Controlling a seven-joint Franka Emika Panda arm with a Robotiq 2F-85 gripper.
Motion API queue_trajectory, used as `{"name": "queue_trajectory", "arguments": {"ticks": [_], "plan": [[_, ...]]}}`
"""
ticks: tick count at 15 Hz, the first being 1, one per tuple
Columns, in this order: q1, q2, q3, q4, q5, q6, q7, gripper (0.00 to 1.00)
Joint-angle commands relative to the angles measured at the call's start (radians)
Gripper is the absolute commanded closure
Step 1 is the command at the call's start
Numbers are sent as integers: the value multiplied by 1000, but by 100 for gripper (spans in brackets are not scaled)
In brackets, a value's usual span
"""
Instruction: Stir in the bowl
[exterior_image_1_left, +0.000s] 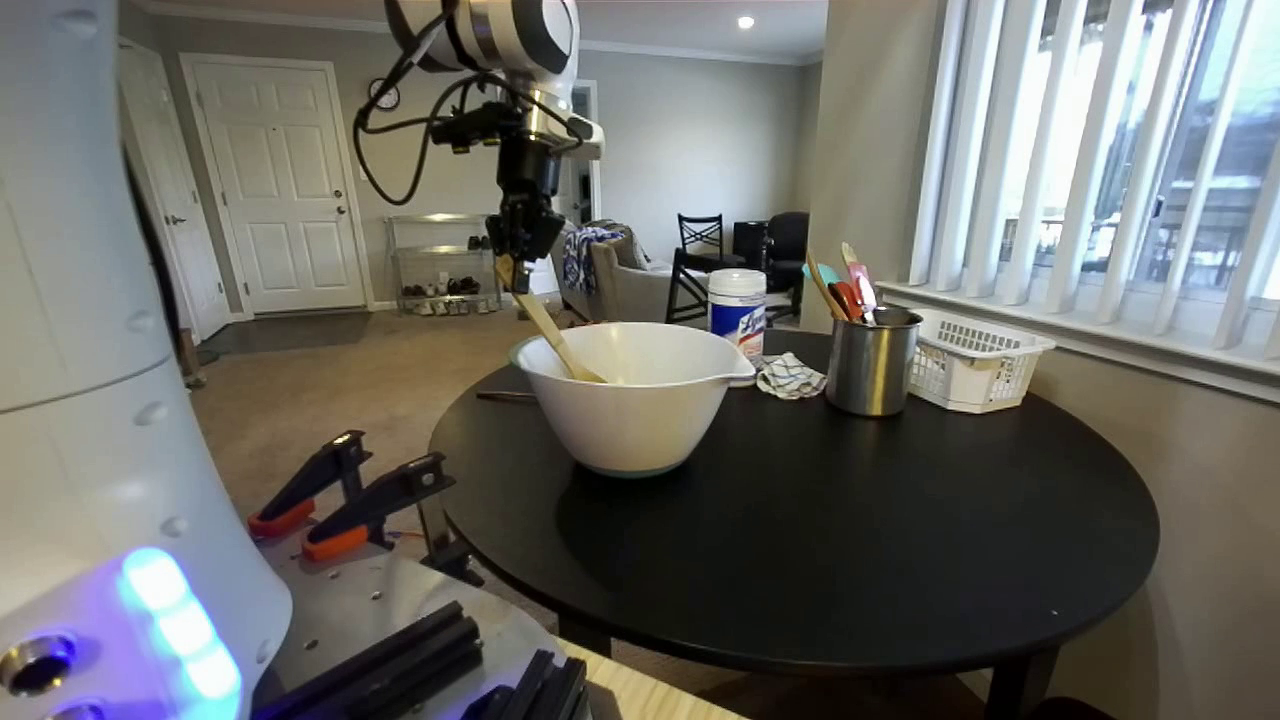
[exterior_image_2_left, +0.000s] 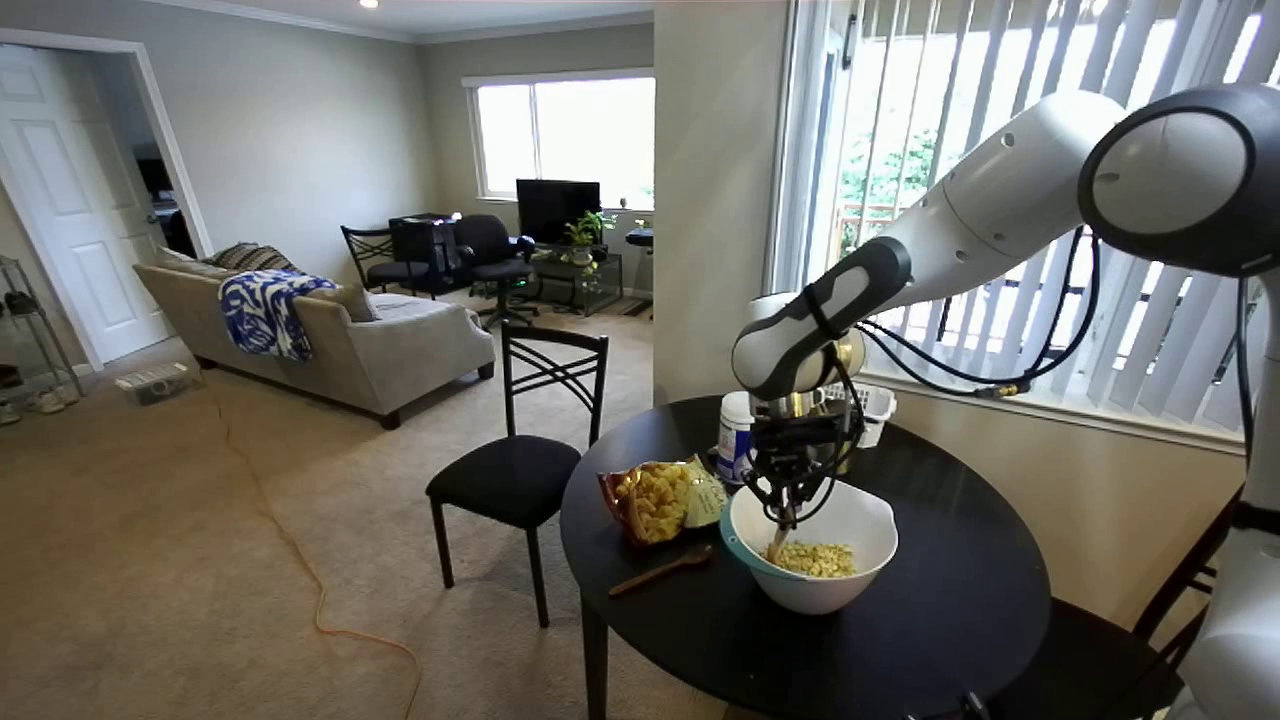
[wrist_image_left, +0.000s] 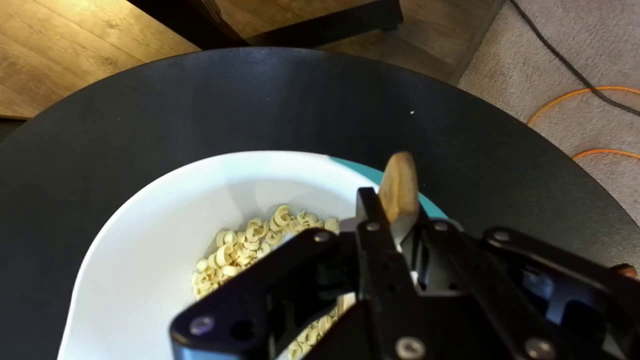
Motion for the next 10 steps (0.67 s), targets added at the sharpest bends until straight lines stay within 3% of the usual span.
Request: {"name": "queue_trajectory", "arguments": {"ticks": [1,7,10], "plan": [[14,15,-2,23,16,-38,12,97],[23,27,-32,45,-54,-155,85,97],[18,28,-65,61,-142,-191,120,97]]}}
